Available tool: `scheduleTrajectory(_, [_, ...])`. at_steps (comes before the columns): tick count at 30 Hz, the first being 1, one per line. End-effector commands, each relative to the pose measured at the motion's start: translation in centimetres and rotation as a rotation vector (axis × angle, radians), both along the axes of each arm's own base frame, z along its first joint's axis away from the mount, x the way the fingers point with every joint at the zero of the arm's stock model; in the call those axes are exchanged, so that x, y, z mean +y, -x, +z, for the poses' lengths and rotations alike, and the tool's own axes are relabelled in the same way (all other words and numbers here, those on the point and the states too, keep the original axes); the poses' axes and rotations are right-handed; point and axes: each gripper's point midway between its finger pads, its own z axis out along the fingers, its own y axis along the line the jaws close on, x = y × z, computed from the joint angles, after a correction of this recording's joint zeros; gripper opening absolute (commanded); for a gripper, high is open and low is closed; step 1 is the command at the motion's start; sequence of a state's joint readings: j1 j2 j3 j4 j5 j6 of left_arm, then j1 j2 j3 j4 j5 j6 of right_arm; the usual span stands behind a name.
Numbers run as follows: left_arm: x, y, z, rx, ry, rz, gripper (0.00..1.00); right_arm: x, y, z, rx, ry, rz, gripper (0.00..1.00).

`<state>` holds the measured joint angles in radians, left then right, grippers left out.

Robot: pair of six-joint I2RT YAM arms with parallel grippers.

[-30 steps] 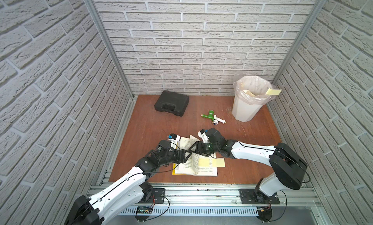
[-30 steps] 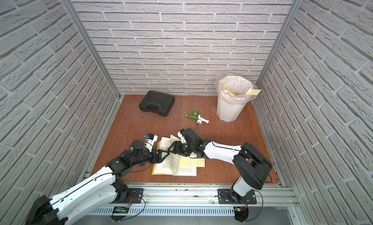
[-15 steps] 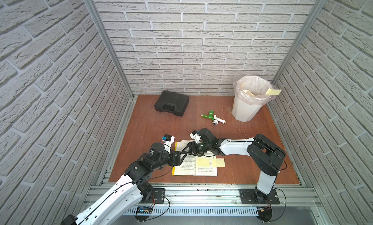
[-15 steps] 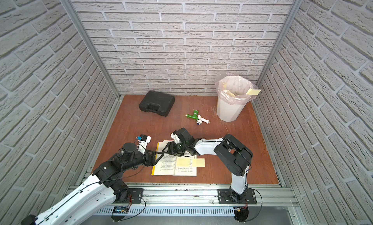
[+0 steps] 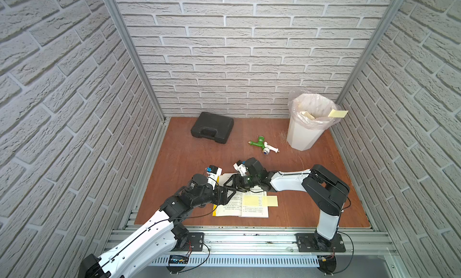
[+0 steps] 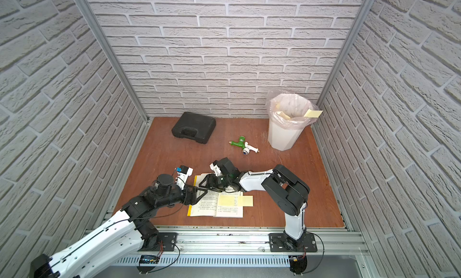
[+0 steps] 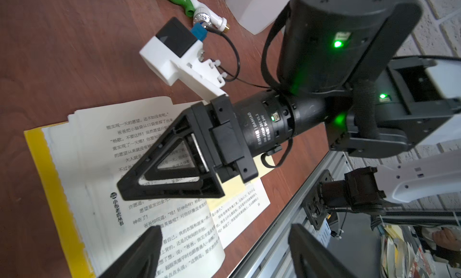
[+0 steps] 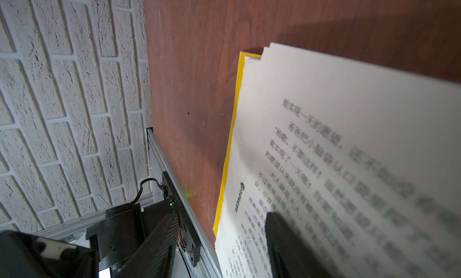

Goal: Peel off the used sticky note
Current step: Turn the page of the book at the center of the board.

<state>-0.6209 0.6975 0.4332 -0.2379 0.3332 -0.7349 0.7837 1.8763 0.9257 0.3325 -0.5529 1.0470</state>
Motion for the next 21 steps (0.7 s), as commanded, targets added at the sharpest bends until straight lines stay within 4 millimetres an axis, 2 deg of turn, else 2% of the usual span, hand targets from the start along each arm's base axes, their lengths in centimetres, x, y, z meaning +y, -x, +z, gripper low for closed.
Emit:
scheduleTrajectory(1, [-1.8,0.1,0.2,-0.049,0.036,-0.072,0.83,0.4,-0.8,0.2,-0.003,-0.058,-0.055,0.61])
scheduleTrajectory(11, [-4.0,1.2,-3.0,-0.021,-0.029,-0.156,0.79,1.3,-2.9,1.2,0.034,-0.212,-0.133,0.55])
scheduleTrajectory(12, [-4.1,1.2,-3.4,-0.018,-0.039,-0.157,0.79,1.3,-3.0,0.2,0.052,-0.204,-0.138,0.54])
scheduleTrajectory(14, [-4.4,1.1,-4.1,-0.012,-0.052,-0.158,0.78,1.5,-3.2,0.1,0.057,-0.211,-0.144,0.54])
scheduleTrajectory(21, [-5.5,1.0,-7.3,0.043,-0.084,-0.167,0.77,1.6,-3.9,1.5,0.033,-0.222,-0.161,0.53])
